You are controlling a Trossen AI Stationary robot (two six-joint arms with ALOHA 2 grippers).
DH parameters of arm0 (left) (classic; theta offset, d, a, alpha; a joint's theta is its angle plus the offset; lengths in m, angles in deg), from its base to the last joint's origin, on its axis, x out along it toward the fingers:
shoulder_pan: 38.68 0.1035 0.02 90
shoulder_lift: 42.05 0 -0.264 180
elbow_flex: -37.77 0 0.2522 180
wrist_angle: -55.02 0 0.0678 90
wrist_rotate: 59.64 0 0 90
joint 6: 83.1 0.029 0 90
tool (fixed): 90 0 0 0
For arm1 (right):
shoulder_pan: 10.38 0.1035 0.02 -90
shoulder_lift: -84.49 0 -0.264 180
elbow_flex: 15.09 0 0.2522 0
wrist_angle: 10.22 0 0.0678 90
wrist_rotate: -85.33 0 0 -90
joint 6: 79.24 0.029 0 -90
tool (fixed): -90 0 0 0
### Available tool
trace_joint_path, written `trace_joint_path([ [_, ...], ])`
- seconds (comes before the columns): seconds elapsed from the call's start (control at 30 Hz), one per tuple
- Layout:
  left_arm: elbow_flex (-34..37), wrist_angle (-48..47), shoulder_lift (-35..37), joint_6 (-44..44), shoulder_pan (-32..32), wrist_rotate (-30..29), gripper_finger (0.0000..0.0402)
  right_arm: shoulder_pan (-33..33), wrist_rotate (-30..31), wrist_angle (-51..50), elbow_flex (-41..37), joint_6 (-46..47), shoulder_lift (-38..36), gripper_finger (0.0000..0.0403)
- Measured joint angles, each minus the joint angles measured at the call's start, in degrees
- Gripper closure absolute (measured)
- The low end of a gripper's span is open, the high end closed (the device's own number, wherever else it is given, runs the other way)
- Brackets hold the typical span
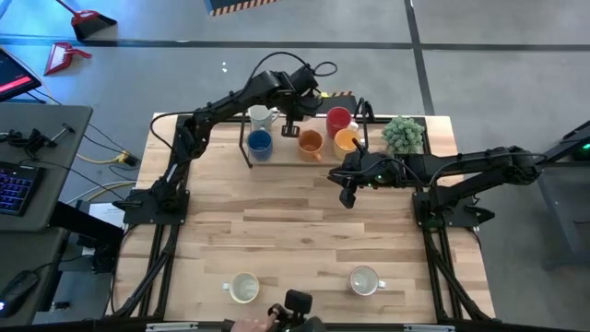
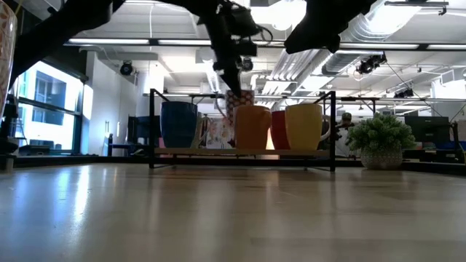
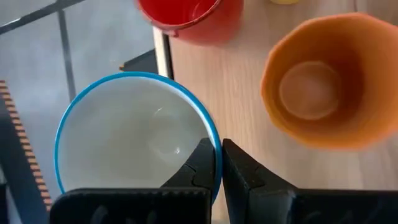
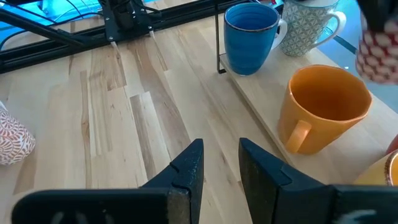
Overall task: Place coffee mugs
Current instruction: Remove the white red mug from the shelf
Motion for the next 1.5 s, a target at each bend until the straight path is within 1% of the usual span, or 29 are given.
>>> trace_joint_path([
  [0.17,-0.13,-1.65,4.89,-0.23,-0.98,-3.11,0.0401,0.00,0.02,-0.02,0.00,-0.57,0.01,0.0322],
  [0.3,-0.09,-2.07,9.63,-2.38,-2.58,-3.05,0.0401,0.00,0.03,-0.02,0.00,-0.57,0.00,0.0322],
  [0.4,-0.22,-4.43,12.98,-4.12,-4.44,-2.77,0.0401,0.00,0.03,-0.02,0.00,-0.57,0.01,0.0322],
  [0.53,-0.20,-8.00,15.85,-7.31,-7.22,1.26,0.0401,0.00,0.03,-0.02,-0.02,-0.41,0.02,0.0322],
  [0.73,-0.05,-14.47,16.45,-11.58,-12.70,3.85,0.0401,0.00,0.05,-0.02,0.00,-0.06,0.00,0.0322],
  [0.83,1.20,-14.22,16.23,-13.63,-15.46,4.59,0.0401,0.00,0.05,0.00,0.00,0.26,0.00,0.0322],
  [0.97,6.45,-12.11,16.19,-16.00,-18.80,4.71,0.0401,0.00,0.05,0.00,0.00,0.26,0.00,0.0322],
  [1.1,14.02,-6.13,16.04,-16.75,-21.66,5.18,0.0401,0.00,0.08,0.00,0.00,-0.18,0.02,0.0322],
  [1.2,19.24,-1.57,16.04,-17.72,-23.11,7.81,0.0401,0.00,0.25,0.00,0.00,-0.58,0.00,0.0322],
  [1.27,22.47,0.13,16.04,-17.91,-24.09,7.61,0.0401,0.00,0.25,0.00,0.00,-0.62,0.01,0.0322],
  [1.5,30.44,6.13,16.04,-20.04,-26.31,8.89,0.0401,0.00,0.47,-0.35,0.00,-2.07,0.02,0.0322],
])
